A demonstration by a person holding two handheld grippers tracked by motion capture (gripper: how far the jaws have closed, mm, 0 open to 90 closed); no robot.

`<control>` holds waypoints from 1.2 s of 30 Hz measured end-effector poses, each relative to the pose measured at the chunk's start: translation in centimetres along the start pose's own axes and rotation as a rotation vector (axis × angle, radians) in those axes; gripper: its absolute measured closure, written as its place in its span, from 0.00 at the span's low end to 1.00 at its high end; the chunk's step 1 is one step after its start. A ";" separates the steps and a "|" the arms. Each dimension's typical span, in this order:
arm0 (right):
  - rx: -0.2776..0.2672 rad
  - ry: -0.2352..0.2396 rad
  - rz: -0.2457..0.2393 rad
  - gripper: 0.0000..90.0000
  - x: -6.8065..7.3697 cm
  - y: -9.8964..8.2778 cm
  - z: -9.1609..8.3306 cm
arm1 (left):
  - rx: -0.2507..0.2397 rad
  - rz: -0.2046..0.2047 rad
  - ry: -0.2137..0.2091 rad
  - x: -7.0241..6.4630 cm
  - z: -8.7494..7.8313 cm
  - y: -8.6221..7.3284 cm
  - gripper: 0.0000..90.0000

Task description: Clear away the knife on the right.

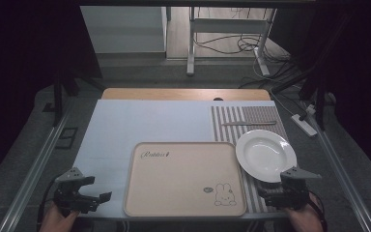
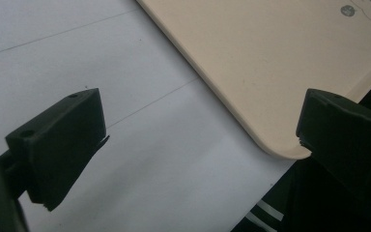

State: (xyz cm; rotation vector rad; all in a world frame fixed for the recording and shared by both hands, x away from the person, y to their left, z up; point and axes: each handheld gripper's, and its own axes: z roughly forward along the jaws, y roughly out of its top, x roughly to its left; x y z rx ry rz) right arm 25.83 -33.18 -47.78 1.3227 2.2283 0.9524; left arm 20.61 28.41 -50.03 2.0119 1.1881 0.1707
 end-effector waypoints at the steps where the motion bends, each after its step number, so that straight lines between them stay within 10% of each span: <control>1: 0.001 0.004 0.005 0.00 -0.1 0.0 0.0 | 0.000 0.000 0.000 0.0 0.0 0.0 0.04; 36: 0.029 0.038 -0.043 0.00 0.3 0.4 0.2 | 0.001 -0.008 -0.001 0.1 0.0 0.0 0.03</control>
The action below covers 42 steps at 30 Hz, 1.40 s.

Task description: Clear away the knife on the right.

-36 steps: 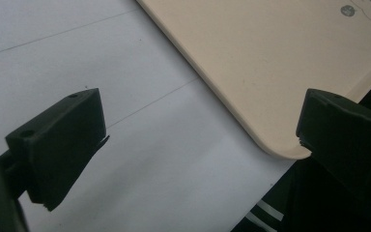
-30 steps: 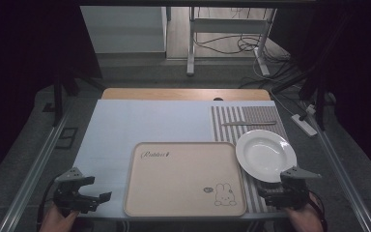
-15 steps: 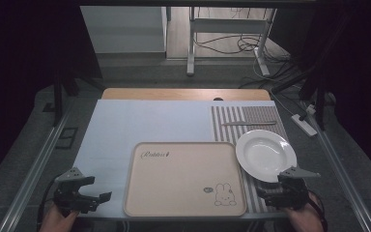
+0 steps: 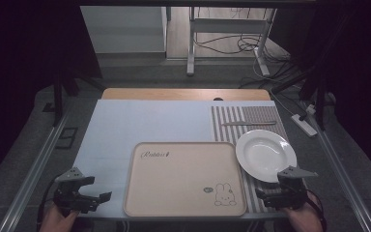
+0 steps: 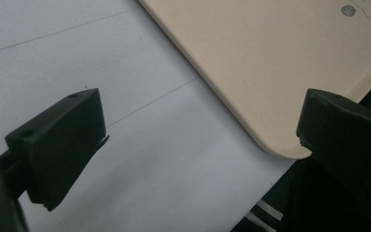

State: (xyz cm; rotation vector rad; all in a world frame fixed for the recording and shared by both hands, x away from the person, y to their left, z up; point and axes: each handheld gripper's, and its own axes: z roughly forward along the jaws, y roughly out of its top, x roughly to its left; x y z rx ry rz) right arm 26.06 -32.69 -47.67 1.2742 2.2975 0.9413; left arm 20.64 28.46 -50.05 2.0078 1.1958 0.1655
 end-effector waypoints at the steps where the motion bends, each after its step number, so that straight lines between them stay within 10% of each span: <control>1: -0.001 0.000 -0.001 0.00 0.0 0.1 0.0 | 0.000 0.000 0.000 0.0 0.0 0.0 0.03; 42: -0.061 0.000 -0.058 0.00 -0.6 3.8 2.6 | 0.004 -0.002 0.007 0.0 0.0 0.0 0.03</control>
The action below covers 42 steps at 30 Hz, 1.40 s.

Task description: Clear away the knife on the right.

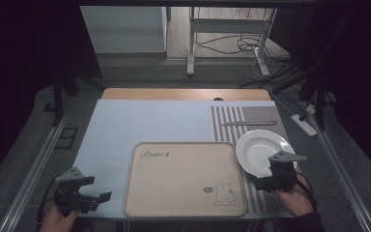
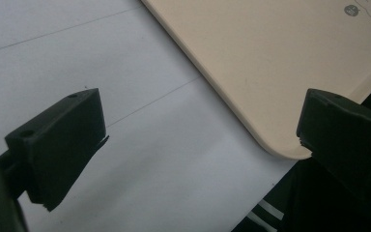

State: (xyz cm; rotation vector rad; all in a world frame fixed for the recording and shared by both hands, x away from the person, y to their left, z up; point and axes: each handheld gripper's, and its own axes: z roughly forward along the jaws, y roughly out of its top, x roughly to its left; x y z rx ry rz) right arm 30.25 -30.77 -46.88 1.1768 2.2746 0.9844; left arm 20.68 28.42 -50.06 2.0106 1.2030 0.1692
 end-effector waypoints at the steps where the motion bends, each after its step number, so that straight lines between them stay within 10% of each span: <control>1: 0.003 -0.004 0.005 0.00 -0.1 0.2 0.1 | 0.002 0.001 0.001 0.0 0.0 0.0 0.03; 42: 0.103 -0.089 0.044 0.00 -5.5 4.8 5.1 | -0.001 -0.002 -0.003 0.1 0.0 0.0 0.03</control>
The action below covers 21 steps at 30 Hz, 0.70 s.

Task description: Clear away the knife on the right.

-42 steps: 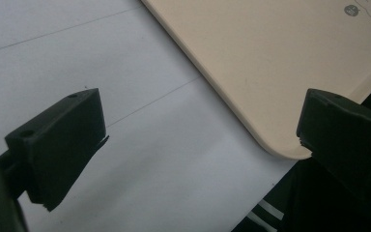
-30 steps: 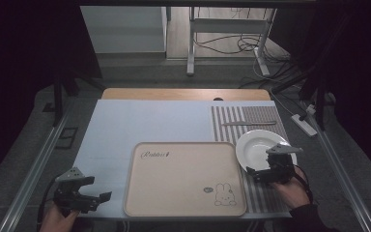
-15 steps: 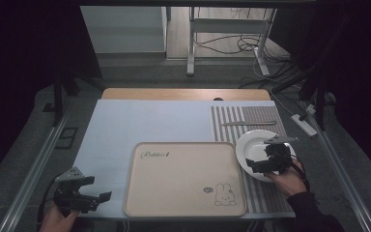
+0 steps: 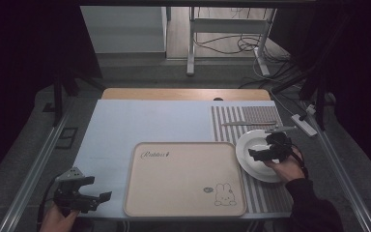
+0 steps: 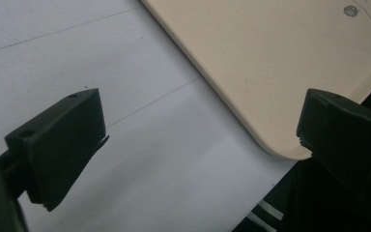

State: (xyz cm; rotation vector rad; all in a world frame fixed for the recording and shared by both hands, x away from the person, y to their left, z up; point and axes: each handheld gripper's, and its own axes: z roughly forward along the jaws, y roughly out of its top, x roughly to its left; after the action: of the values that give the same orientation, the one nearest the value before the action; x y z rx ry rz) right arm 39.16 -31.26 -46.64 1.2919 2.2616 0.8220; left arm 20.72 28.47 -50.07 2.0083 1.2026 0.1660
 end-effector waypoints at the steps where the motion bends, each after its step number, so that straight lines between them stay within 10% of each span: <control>1: 0.001 -0.003 0.001 0.00 -0.2 0.1 0.1 | 0.000 0.000 0.000 0.0 0.0 0.0 0.03; 21: 0.035 -0.079 0.050 0.00 -3.9 2.5 2.9 | -0.003 -0.004 -0.004 0.1 0.0 0.0 0.03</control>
State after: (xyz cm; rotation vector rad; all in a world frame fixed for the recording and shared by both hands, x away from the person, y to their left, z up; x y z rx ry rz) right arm 44.44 -32.82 -46.91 1.3771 2.1994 0.7380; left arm 20.76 28.53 -50.08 2.0024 1.2033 0.1608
